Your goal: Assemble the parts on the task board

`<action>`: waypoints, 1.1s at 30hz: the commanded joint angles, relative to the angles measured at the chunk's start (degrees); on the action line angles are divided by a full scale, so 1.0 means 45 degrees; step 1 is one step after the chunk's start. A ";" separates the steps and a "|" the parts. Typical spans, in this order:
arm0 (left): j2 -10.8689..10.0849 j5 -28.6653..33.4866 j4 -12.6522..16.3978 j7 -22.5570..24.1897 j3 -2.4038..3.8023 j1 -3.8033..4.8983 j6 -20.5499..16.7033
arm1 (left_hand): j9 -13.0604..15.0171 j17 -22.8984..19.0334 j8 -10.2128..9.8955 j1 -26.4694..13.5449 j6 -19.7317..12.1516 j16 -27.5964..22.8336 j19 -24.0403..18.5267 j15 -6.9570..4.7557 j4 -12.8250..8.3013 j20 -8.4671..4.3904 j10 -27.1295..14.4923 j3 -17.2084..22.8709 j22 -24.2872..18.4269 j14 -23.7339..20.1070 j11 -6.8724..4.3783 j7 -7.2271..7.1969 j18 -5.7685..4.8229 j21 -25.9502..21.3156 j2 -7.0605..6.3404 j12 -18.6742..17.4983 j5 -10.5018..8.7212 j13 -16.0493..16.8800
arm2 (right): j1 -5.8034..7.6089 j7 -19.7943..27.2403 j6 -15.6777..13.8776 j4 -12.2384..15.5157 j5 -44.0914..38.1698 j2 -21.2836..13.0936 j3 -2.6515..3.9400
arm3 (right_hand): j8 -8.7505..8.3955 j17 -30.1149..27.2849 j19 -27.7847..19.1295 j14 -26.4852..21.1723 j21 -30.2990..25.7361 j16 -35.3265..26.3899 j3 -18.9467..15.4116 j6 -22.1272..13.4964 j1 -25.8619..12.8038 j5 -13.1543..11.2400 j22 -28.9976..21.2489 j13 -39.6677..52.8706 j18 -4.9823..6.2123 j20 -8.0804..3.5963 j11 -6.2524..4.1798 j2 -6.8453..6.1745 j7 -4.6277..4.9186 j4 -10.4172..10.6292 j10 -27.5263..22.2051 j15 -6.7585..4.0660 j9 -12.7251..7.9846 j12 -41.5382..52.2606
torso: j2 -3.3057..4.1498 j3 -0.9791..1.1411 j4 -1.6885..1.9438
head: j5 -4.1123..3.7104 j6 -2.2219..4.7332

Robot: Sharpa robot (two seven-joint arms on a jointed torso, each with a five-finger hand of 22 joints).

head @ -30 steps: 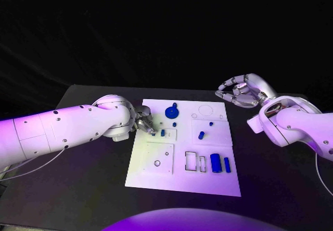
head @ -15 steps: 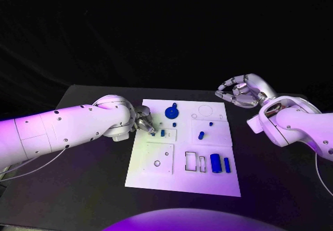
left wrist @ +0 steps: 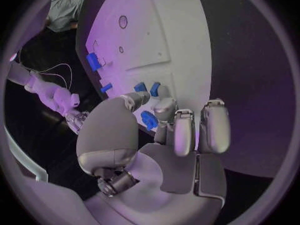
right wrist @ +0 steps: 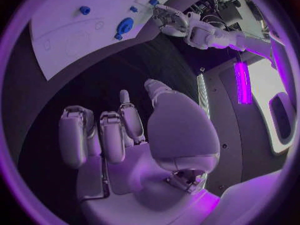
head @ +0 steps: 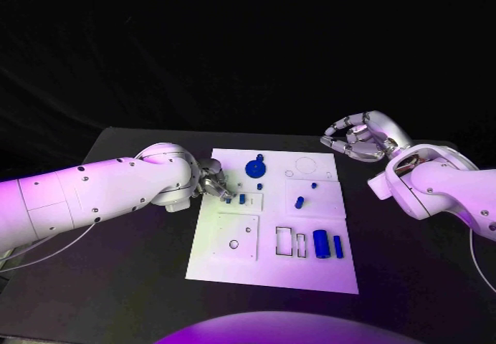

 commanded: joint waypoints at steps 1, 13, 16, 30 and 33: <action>-0.0026 0.0129 0.0053 0.0101 0.0026 -0.0003 -0.0243 | 0.0024 0.2183 -0.0066 -0.0197 0.0037 0.0087 0.0019 -0.0076 -0.0008 -0.0042 0.0012 -0.0163 0.0008 0.1040 -0.0047 0.0024 -0.0083 -0.0020 0.0072 -0.0016 -0.0021 0.0002 | -0.0016 0.0113 0.0032 0.0001 -0.0101 0.0000 0.0000 | 0.0045 0.2098 0.0223 0.1038 -0.0054 -0.0060 -0.0056 -0.0112 0.0020 0.0056 0.2174 0.0260 0.0231 -0.0107 -0.0004 0.0015 0.0013 0.0029 -0.0080 -0.0111 -0.0020 -0.0045 | 0.0001 0.0006 -0.0001 | -0.0005 -0.0006; -0.0323 0.1169 0.0201 0.0505 0.0293 0.0008 -0.1240 | 0.0087 0.1939 -0.0325 -0.1168 -0.0023 -0.0009 -0.0076 -0.0027 0.0026 -0.0007 -0.0153 -0.0952 -0.0158 0.0981 0.0017 0.0101 -0.0044 -0.0129 0.0521 -0.0226 -0.0001 -0.0225 | -0.0045 0.0120 0.0023 -0.0011 -0.0105 -0.0004 0.0000 | 0.0045 0.2095 0.0222 0.1037 -0.0057 -0.0063 -0.0067 -0.0118 0.0000 0.0054 0.2173 0.0263 0.0232 -0.0107 -0.0003 0.0014 0.0015 0.0039 -0.0077 -0.0110 -0.0022 -0.0042 | -0.0015 0.0008 -0.0008 | -0.0007 0.0092; -0.0377 0.1941 0.0211 0.1323 0.0351 0.0023 -0.2035 | 0.0041 0.1026 -0.0701 -0.1330 -0.0621 -0.0417 -0.0892 0.0124 0.0006 0.0075 -0.1042 -0.1149 -0.1444 0.0720 0.0216 0.0329 0.0230 -0.0888 0.0641 -0.1414 0.0040 -0.1577 | -0.0051 0.0125 0.0012 -0.0015 -0.0134 -0.0004 0.0000 | 0.0045 0.2095 0.0222 0.1037 -0.0057 -0.0063 -0.0067 -0.0118 0.0000 0.0054 0.2173 0.0263 0.0232 -0.0107 -0.0003 0.0014 0.0015 0.0039 -0.0077 -0.0110 -0.0022 -0.0042 | -0.0024 0.0016 -0.0008 | -0.0024 0.0114; 0.0653 -0.0659 -0.0347 0.6348 0.0055 -0.0038 -0.5155 | -0.1606 -0.7892 -0.2081 0.4468 -0.4030 -0.6170 -0.5740 0.1649 -0.1700 0.1422 -0.6819 -0.0490 -0.8570 -0.4383 0.1894 0.1991 0.1454 -0.6942 -0.0113 -0.6562 -0.0129 -0.6296 | -0.0061 0.0142 0.0055 -0.0013 -0.0174 0.0026 0.0000 | 0.0049 0.2085 0.0212 0.1035 -0.0078 -0.0068 -0.0077 -0.0125 -0.0026 0.0063 0.2163 0.0249 0.0236 -0.0106 -0.0002 0.0032 0.0016 0.0046 -0.0091 -0.0109 -0.0025 -0.0055 | 0.0029 0.0009 -0.0026 | -0.0196 0.0274; 0.0920 -0.2047 -0.0538 0.6717 0.0004 -0.0086 -0.5254 | -0.2166 -0.7999 -0.2167 0.4903 -0.3701 -0.6042 -0.5684 0.1611 -0.1953 0.1399 -0.6595 -0.0374 -0.8474 -0.4355 0.1918 0.1945 0.1454 -0.6816 -0.0199 -0.7011 -0.0166 -0.6937 | -0.0065 0.0144 0.0069 0.0003 -0.0227 0.0037 -0.0001 | 0.0052 0.2079 0.0212 0.1033 -0.0080 -0.0072 -0.0070 -0.0128 -0.0008 0.0075 0.2163 0.0249 0.0237 -0.0105 -0.0003 0.0042 0.0014 0.0031 -0.0092 -0.0109 -0.0026 -0.0056 | 0.0014 0.0010 -0.0030 | -0.0223 0.0276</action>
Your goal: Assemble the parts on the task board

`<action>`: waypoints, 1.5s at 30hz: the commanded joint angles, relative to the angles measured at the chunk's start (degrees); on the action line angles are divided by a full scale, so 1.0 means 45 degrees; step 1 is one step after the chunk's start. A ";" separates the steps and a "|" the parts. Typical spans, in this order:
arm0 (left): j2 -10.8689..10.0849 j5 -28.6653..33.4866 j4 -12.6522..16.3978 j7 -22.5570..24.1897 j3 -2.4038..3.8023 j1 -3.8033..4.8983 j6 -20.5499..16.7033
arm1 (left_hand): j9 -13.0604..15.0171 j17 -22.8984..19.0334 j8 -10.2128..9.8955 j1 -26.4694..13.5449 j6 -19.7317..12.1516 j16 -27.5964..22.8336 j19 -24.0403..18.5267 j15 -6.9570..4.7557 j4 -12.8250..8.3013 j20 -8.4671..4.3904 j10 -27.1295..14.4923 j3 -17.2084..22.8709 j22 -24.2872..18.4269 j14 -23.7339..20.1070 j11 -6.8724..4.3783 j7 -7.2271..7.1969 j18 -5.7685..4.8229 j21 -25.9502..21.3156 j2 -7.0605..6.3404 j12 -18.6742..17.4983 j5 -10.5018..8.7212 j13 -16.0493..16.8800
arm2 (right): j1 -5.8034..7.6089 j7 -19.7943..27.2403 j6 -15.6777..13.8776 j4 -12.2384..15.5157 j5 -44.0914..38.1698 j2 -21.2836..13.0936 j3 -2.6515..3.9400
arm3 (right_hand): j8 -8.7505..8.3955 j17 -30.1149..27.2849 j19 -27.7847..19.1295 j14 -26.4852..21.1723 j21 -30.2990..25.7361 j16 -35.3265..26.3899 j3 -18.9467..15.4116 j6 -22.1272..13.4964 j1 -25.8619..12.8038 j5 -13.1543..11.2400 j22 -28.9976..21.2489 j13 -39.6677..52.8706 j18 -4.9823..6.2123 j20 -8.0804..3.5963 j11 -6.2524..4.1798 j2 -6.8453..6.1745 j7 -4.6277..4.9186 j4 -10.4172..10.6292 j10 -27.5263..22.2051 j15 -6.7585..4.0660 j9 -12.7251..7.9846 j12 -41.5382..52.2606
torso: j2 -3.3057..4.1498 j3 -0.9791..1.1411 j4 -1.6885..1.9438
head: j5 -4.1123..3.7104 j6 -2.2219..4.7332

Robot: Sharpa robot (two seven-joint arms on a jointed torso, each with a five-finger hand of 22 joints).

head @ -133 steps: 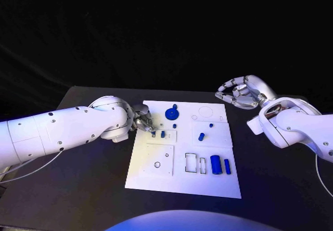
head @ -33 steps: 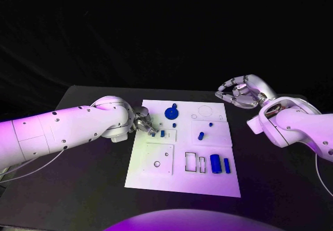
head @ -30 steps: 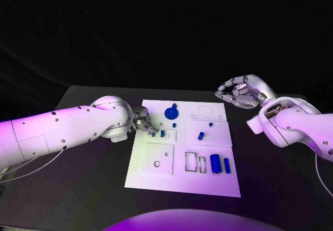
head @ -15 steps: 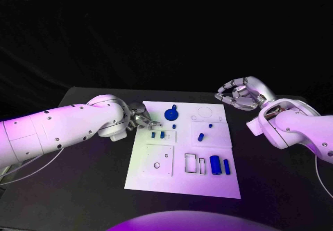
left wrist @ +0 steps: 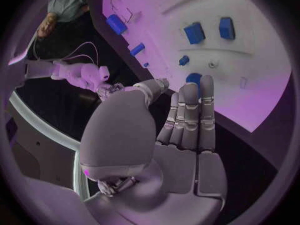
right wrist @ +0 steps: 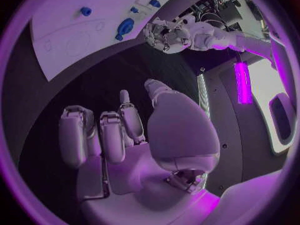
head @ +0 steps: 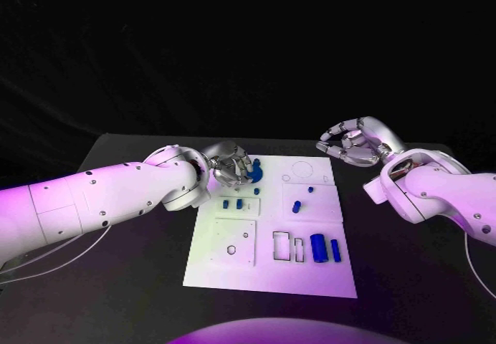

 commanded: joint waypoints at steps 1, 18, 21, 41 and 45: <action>0.0254 -0.2867 -0.0192 0.1781 -0.0034 -0.0042 -0.0907 | -0.0582 -0.0077 -0.0215 0.0305 0.0269 0.0217 0.0131 -0.0071 -0.0222 -0.0014 0.0247 0.0050 0.0167 0.0088 -0.0055 -0.0038 0.0117 0.0230 -0.0084 -0.0409 -0.0062 -0.0569 | -0.0015 0.0124 0.0079 0.0034 -0.0222 0.0018 -0.0001 | 0.0053 0.2082 0.0212 0.1033 -0.0028 -0.0072 -0.0032 -0.0084 -0.0008 0.0075 0.2155 0.0239 0.0236 -0.0106 -0.0003 0.0042 -0.0030 -0.0006 -0.0092 -0.0109 -0.0016 -0.0057 | -0.0002 0.0004 -0.0019 | -0.0030 0.0016; 0.1388 -0.6568 -0.1135 0.1215 -0.0245 -0.0158 0.1139 | -0.2401 0.3085 -0.0868 0.0248 0.1674 0.3407 0.1755 -0.0042 -0.0237 -0.0004 0.0603 -0.0430 0.2684 0.2507 -0.0032 -0.0187 -0.0210 0.2624 -0.0420 -0.1665 -0.0155 -0.2315 | -0.0025 0.0134 0.0066 0.0098 -0.0297 0.0066 -0.0001 | 0.0056 0.2084 0.0211 0.1034 -0.0032 -0.0071 -0.0020 -0.0089 0.0021 0.0101 0.2154 0.0233 0.0237 -0.0106 -0.0005 0.0057 -0.0031 -0.0025 -0.0099 -0.0109 -0.0018 -0.0063 | 0.0020 -0.0005 -0.0006 | -0.0158 0.0040; 0.1480 -0.6692 -0.1204 0.1091 -0.0250 -0.0167 0.1369 | -0.2449 0.3115 -0.0902 0.0252 0.1698 0.3448 0.1790 -0.0041 -0.0239 -0.0004 0.0630 -0.0441 0.2756 0.2533 -0.0034 -0.0193 -0.0221 0.2683 -0.0426 -0.1704 -0.0154 -0.2364 | -0.0025 0.0134 0.0060 0.0100 -0.0299 0.0068 -0.0001 | 0.0056 0.2084 0.0211 0.1034 -0.0032 -0.0071 -0.0020 -0.0089 0.0021 0.0101 0.2154 0.0233 0.0237 -0.0106 -0.0005 0.0057 -0.0031 -0.0025 -0.0099 -0.0109 -0.0018 -0.0063 | 0.0013 -0.0003 -0.0004 | -0.0158 0.0033; 0.1795 -0.6617 -0.1501 0.0210 -0.0256 -0.0184 0.2654 | -0.2906 0.3126 -0.1132 0.0284 0.2266 0.3718 0.2000 -0.0069 -0.0163 -0.0006 0.1310 -0.0528 0.3256 0.2662 -0.0075 -0.0168 -0.0289 0.3091 -0.0311 -0.1971 -0.0140 -0.2813 | -0.0024 0.0131 0.0036 0.0130 -0.0306 0.0064 -0.0001 | 0.0057 0.2084 0.0214 0.1034 -0.0027 -0.0071 -0.0018 -0.0091 0.0028 0.0113 0.2157 0.0235 0.0235 -0.0106 -0.0005 0.0061 -0.0030 -0.0028 -0.0098 -0.0109 -0.0019 -0.0061 | -0.0013 -0.0010 0.0027 | -0.0215 -0.0029; 0.1841 -0.6615 -0.1585 0.0178 -0.0256 -0.0199 0.2478 | -0.2999 0.3083 -0.1196 0.0403 0.2353 0.3748 0.2048 -0.0089 -0.0198 -0.0030 0.1444 -0.0392 0.3338 0.2688 -0.0085 -0.0161 -0.0302 0.3169 -0.0210 -0.2040 -0.0128 -0.2898 | -0.0024 0.0129 0.0039 0.0137 -0.0309 0.0057 0.0000 | 0.0063 0.2093 0.0220 0.1036 -0.0017 -0.0068 -0.0016 -0.0091 0.0035 0.0134 0.2164 0.0245 0.0233 -0.0106 -0.0004 0.0069 -0.0030 -0.0030 -0.0088 -0.0110 -0.0021 -0.0051 | -0.0004 -0.0012 0.0025 | -0.0220 -0.0032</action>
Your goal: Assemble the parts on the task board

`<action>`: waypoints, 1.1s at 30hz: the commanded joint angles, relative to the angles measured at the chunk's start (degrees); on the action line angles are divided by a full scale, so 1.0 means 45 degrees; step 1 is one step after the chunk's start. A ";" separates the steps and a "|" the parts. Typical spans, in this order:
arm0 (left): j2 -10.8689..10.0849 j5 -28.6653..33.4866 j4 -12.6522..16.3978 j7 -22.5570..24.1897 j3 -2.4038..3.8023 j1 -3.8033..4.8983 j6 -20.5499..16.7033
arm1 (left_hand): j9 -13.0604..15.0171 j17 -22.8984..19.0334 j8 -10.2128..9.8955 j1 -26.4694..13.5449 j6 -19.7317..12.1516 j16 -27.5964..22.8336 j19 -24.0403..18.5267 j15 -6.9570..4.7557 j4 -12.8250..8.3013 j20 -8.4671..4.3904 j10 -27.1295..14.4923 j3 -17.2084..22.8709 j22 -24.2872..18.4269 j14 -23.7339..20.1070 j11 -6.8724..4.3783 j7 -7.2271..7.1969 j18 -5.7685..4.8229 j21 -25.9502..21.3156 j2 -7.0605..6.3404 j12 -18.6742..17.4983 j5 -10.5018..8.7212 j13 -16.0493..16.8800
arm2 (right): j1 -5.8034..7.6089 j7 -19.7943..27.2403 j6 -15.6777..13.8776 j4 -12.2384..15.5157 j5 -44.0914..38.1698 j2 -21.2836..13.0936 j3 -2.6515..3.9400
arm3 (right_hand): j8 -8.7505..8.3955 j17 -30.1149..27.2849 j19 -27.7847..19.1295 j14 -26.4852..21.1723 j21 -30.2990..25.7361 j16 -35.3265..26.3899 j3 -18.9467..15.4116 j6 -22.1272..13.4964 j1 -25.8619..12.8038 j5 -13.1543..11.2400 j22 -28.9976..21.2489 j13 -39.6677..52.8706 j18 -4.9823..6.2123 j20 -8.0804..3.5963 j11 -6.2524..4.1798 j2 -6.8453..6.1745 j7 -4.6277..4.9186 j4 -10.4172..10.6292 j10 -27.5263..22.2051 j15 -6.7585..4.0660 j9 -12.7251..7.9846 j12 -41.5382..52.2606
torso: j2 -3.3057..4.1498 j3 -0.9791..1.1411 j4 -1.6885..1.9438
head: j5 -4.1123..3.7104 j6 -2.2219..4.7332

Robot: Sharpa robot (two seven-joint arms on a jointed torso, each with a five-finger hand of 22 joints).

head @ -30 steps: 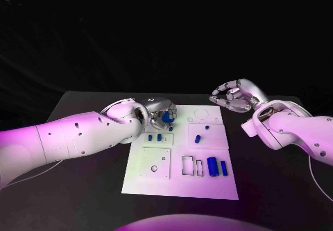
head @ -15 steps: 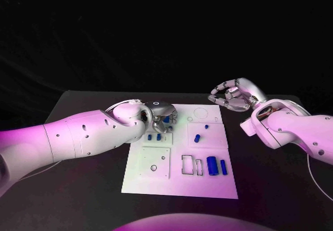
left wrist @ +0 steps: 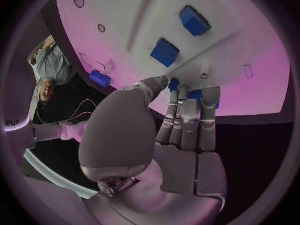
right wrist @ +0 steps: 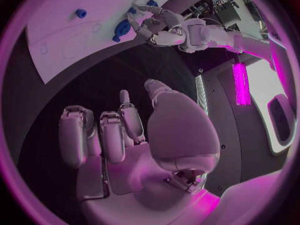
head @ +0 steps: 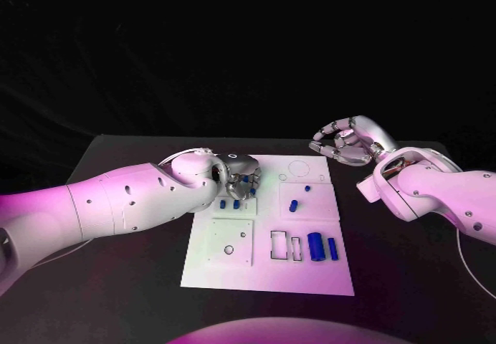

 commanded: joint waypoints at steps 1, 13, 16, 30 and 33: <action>0.0066 -0.0091 -0.0050 -0.0190 0.0005 -0.0018 0.0147 | -0.0055 -0.0061 -0.0074 0.0135 0.0138 0.0082 0.0074 0.0003 -0.0024 -0.0008 0.0121 0.0158 0.0038 0.0083 -0.0004 0.0027 -0.0154 0.0062 0.0060 -0.0074 -0.0003 -0.0060 | -0.0007 0.0101 0.0040 0.0026 -0.0161 0.0003 0.0002 | 0.0064 0.2094 0.0221 0.1036 -0.0018 -0.0068 -0.0017 -0.0092 0.0035 0.0081 0.2171 0.0251 0.0233 -0.0106 -0.0004 0.0069 -0.0030 -0.0029 -0.0088 -0.0110 -0.0014 -0.0053 | 0.0007 -0.0001 -0.0003 | -0.0008 0.0002; 0.0152 0.0045 -0.0137 -0.0036 0.0005 -0.0046 -0.0140 | -0.0302 0.0175 -0.0264 0.0343 0.0457 0.0301 0.0503 -0.0105 -0.0141 -0.0078 0.0814 0.0597 0.0694 0.0378 -0.0121 -0.0034 -0.0271 0.0581 0.0365 -0.0251 -0.0059 -0.0289 | -0.0007 0.0096 0.0055 0.0030 -0.0175 0.0011 0.0002 | 0.0071 0.2112 0.0225 0.1041 -0.0011 -0.0059 -0.0015 -0.0087 0.0040 0.0096 0.2176 0.0277 0.0231 -0.0106 -0.0005 0.0078 -0.0031 -0.0029 -0.0062 -0.0110 -0.0015 -0.0028 | -0.0010 0.0008 -0.0003 | 0.0011 -0.0032; 0.0156 0.0117 -0.0158 -0.0001 0.0005 -0.0053 -0.0200 | -0.0325 0.0212 -0.0266 0.0373 0.0614 0.0343 0.0624 -0.0157 -0.0185 -0.0104 0.1013 0.0667 0.0865 0.0457 -0.0177 -0.0085 -0.0303 0.0714 0.0419 -0.0306 -0.0068 -0.0334 | -0.0007 0.0094 0.0060 0.0029 -0.0177 0.0013 0.0002 | 0.0071 0.2112 0.0225 0.1041 -0.0011 -0.0059 -0.0015 -0.0087 0.0040 0.0096 0.2176 0.0277 0.0231 -0.0106 -0.0005 0.0078 -0.0031 -0.0029 -0.0062 -0.0110 -0.0015 -0.0028 | -0.0009 0.0009 -0.0003 | 0.0024 -0.0047; 0.0152 0.0581 -0.0155 0.0460 0.0005 -0.0067 -0.0956 | -0.0350 0.0298 -0.0324 0.0374 0.1417 0.0448 0.1269 -0.0402 -0.0438 -0.0294 0.2042 0.0953 0.1756 0.0842 -0.0435 -0.0321 -0.0477 0.1384 0.0657 -0.0955 -0.0138 -0.0625 | -0.0007 0.0071 0.0080 0.0018 -0.0202 0.0017 0.0002 | 0.0079 0.2109 0.0221 0.1040 -0.0021 -0.0061 -0.0014 -0.0080 0.0043 0.0106 0.2171 0.0284 0.0233 -0.0106 -0.0006 0.0086 -0.0033 -0.0028 -0.0054 -0.0111 -0.0015 -0.0020 | -0.0013 0.0002 -0.0004 | 0.0023 -0.0022; 0.0109 0.0732 -0.0117 0.0496 0.0007 -0.0076 -0.1208 | -0.0355 0.0246 -0.0357 0.0347 0.1582 0.0438 0.1369 -0.0434 -0.0516 -0.0336 0.2286 0.1032 0.1891 0.0894 -0.0465 -0.0332 -0.0505 0.1489 0.0689 -0.1162 -0.0137 -0.0685 | -0.0007 0.0068 0.0083 0.0013 -0.0207 0.0017 0.0002 | 0.0079 0.2109 0.0221 0.1040 -0.0021 -0.0061 -0.0014 -0.0080 0.0043 0.0106 0.2171 0.0284 0.0233 -0.0106 -0.0006 0.0086 -0.0033 -0.0028 -0.0054 -0.0111 -0.0015 -0.0020 | -0.0015 0.0002 -0.0004 | 0.0022 -0.0006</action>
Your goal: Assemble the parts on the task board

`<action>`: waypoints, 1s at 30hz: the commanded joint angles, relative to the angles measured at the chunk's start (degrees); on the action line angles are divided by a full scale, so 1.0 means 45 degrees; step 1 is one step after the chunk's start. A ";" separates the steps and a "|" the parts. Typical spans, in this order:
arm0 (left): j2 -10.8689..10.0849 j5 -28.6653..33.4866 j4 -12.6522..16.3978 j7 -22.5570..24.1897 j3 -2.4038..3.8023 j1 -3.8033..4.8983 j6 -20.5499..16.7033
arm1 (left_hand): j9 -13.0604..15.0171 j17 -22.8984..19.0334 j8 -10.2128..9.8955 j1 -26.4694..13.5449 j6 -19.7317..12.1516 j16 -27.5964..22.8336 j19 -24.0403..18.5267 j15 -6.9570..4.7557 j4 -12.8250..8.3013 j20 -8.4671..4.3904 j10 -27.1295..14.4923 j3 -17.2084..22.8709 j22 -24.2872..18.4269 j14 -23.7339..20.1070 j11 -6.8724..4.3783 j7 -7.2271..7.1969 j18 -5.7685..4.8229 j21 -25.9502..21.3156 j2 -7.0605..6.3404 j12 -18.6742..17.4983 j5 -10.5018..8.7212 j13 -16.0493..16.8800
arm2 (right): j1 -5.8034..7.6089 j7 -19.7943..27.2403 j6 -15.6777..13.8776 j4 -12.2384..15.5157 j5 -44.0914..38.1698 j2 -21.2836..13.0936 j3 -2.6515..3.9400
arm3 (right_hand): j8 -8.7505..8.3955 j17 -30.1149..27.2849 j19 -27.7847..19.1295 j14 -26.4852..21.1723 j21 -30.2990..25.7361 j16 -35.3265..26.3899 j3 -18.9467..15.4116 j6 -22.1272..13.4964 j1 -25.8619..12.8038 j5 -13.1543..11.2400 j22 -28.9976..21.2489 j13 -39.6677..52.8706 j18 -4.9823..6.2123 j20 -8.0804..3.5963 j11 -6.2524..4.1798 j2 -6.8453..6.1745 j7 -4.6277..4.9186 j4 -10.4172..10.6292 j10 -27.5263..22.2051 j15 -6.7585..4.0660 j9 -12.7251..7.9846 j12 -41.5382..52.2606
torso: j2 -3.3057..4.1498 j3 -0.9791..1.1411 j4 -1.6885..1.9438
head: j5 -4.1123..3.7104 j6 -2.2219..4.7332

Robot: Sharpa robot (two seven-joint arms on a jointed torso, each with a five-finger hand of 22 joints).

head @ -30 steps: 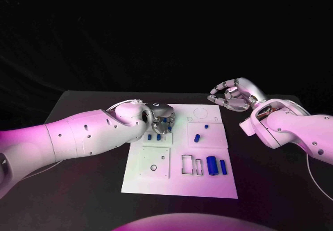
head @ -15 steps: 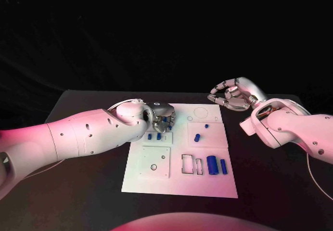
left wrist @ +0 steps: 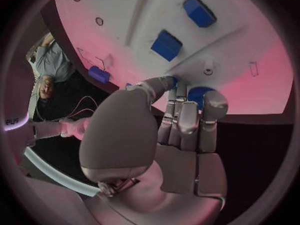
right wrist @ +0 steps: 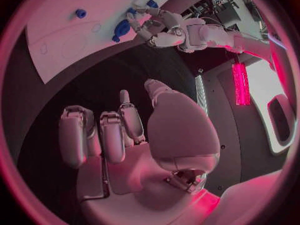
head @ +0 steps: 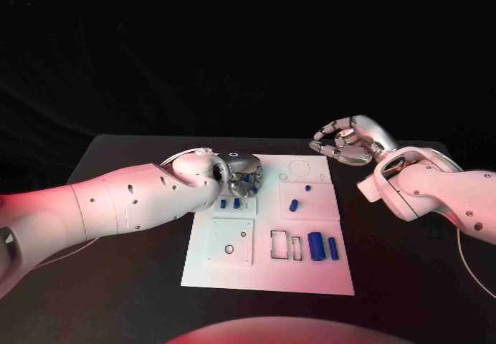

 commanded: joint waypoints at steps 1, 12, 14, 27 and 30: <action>-0.0039 0.0414 0.0074 0.0331 0.0009 -0.0014 -0.0716 | 0.0017 -0.0005 -0.0031 -0.0054 0.0113 0.0024 0.0132 -0.0001 -0.0049 0.0015 0.0157 0.0065 0.0090 0.0129 0.0006 -0.0001 -0.0128 0.0101 0.0151 -0.0141 -0.0066 -0.0040 | -0.0007 0.0066 0.0081 0.0007 -0.0175 0.0009 0.0002 | 0.0079 0.2109 0.0221 0.1040 -0.0021 -0.0061 -0.0015 -0.0080 0.0043 0.0057 0.2164 0.0286 0.0234 -0.0106 -0.0006 0.0086 -0.0033 -0.0027 -0.0054 -0.0111 -0.0013 -0.0021 | -0.0001 -0.0003 0.0000 | -0.0005 0.0033; -0.0836 0.0928 0.0785 0.0210 0.0349 -0.0036 -0.0909 | -0.0012 -0.0014 -0.0131 -0.0151 0.0173 0.0027 0.0183 0.0005 -0.0103 -0.0001 0.0299 0.0075 0.0156 0.0179 0.0023 0.0029 -0.0144 0.0154 0.0093 -0.0400 -0.0081 -0.0105 | -0.0015 0.0058 0.0098 -0.0043 -0.0181 -0.0027 0.0002 | 0.0087 0.2106 0.0229 0.1039 -0.0006 -0.0063 -0.0016 -0.0073 0.0044 0.0062 0.2173 0.0299 0.0230 -0.0106 -0.0007 0.0089 -0.0035 -0.0027 -0.0041 -0.0111 -0.0013 -0.0008 | -0.0039 -0.0017 0.0024 | -0.0139 0.0129; -0.1145 0.1045 0.1063 0.0140 0.0435 -0.0030 -0.0782 | -0.0013 -0.0025 -0.0138 -0.0164 0.0183 0.0023 0.0187 0.0005 -0.0106 0.0000 0.0318 0.0071 0.0162 0.0180 0.0022 0.0028 -0.0146 0.0158 0.0085 -0.0420 -0.0084 -0.0109 | -0.0018 0.0051 0.0101 -0.0052 -0.0182 -0.0044 0.0001 | 0.0087 0.2106 0.0229 0.1039 -0.0006 -0.0063 -0.0016 -0.0073 0.0044 0.0062 0.2173 0.0299 0.0230 -0.0106 -0.0007 0.0089 -0.0035 -0.0027 -0.0041 -0.0111 -0.0013 -0.0008 | -0.0052 -0.0008 0.0036 | -0.0133 0.0110; -0.2288 0.1355 0.1614 -0.0174 0.0554 -0.0032 -0.0294 | -0.0031 -0.0171 -0.0205 -0.0274 0.0229 -0.0026 0.0189 0.0004 -0.0108 0.0010 0.0419 0.0026 0.0173 0.0161 0.0021 0.0021 -0.0150 0.0163 0.0019 -0.0583 -0.0106 -0.0142 | -0.0040 0.0043 0.0109 -0.0065 -0.0182 -0.0070 0.0000 | 0.0087 0.2106 0.0229 0.1039 -0.0006 -0.0063 -0.0016 -0.0073 0.0044 0.0062 0.2173 0.0299 0.0230 -0.0106 -0.0007 0.0089 -0.0035 -0.0027 -0.0041 -0.0111 -0.0013 -0.0008 | -0.0028 -0.0014 0.0035 | -0.0063 0.0123; -0.2403 0.1386 0.1580 -0.0218 0.0554 -0.0035 -0.0190 | -0.0031 -0.0171 -0.0205 -0.0274 0.0229 -0.0026 0.0189 0.0004 -0.0108 0.0010 0.0419 0.0026 0.0173 0.0161 0.0021 0.0021 -0.0150 0.0163 0.0019 -0.0583 -0.0106 -0.0142 | -0.0049 0.0043 0.0111 -0.0067 -0.0182 -0.0069 0.0000 | 0.0087 0.2106 0.0229 0.1039 -0.0006 -0.0063 -0.0016 -0.0073 0.0044 0.0062 0.2173 0.0299 0.0230 -0.0106 -0.0007 0.0089 -0.0035 -0.0027 -0.0041 -0.0111 -0.0013 -0.0008 | -0.0026 -0.0012 0.0037 | -0.0063 0.0118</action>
